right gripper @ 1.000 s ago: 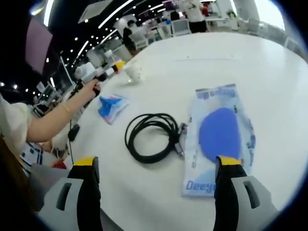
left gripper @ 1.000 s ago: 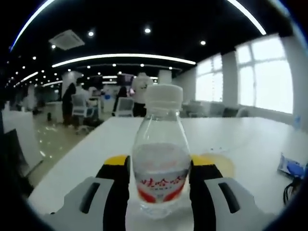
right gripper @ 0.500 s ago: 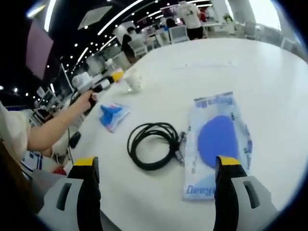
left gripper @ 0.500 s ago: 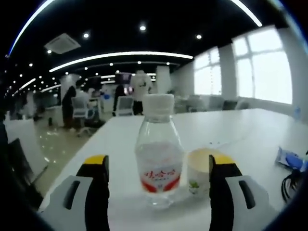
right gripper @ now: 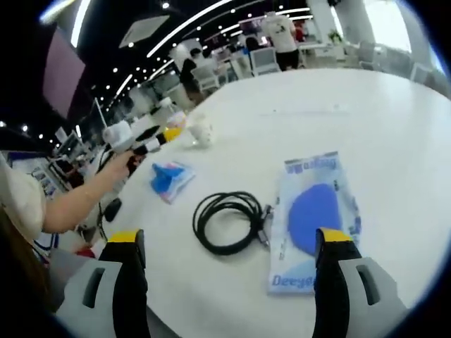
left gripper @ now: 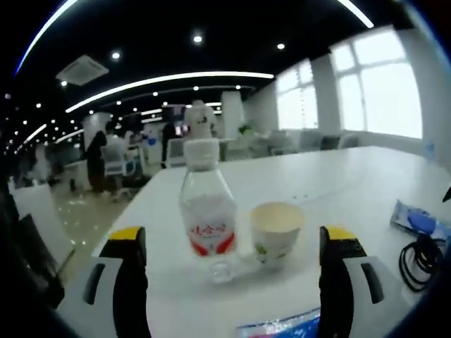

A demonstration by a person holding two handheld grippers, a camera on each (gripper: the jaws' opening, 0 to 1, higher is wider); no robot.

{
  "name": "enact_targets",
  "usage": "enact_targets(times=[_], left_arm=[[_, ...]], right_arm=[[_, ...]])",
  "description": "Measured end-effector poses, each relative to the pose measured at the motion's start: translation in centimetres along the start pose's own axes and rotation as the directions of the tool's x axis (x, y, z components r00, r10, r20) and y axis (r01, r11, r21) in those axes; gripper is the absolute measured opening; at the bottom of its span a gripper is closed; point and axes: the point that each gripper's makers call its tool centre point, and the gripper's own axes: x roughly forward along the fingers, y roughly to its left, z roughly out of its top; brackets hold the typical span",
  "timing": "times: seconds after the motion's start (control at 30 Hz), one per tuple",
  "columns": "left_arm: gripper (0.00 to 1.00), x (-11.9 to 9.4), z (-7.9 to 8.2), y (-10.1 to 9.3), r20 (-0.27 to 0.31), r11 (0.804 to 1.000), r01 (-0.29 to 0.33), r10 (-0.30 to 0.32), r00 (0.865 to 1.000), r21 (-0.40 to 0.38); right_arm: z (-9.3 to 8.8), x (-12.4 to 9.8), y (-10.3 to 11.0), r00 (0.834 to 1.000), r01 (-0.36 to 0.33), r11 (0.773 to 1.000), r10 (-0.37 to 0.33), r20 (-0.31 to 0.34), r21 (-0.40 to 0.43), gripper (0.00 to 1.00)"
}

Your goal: Arrange the tabletop items into an orderly group along one side of the table until the central work area is clear of visible clutter.

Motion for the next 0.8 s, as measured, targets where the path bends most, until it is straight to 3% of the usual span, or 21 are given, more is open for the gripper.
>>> enact_targets(times=[0.13,0.4,0.53,0.8], left_arm=[[0.99,-1.4,-0.3,-2.0,-0.016,0.997,0.057,-0.056,0.998,0.051],[0.99,-3.9,-0.8,-5.3,-0.036,0.987,0.146,-0.144,0.989,0.065],[0.99,-4.6,-1.5,-8.0,-0.077,0.96,0.238,-0.229,0.97,0.149],[0.99,-5.1,-1.3,-13.7,-0.066,0.917,0.377,-0.372,0.926,0.129]], right_arm=[[-0.4,-0.7,-0.3,1.0,0.003,1.0,-0.003,0.002,0.017,1.0],[-0.3,-1.2,-0.2,0.999,-0.005,0.998,0.003,0.033,0.063,1.0],[-0.5,-1.3,-0.1,1.0,-0.002,0.998,0.0,0.031,0.064,0.99],[-1.0,-2.0,-1.0,0.998,0.036,0.994,-0.04,0.039,0.098,0.99]])
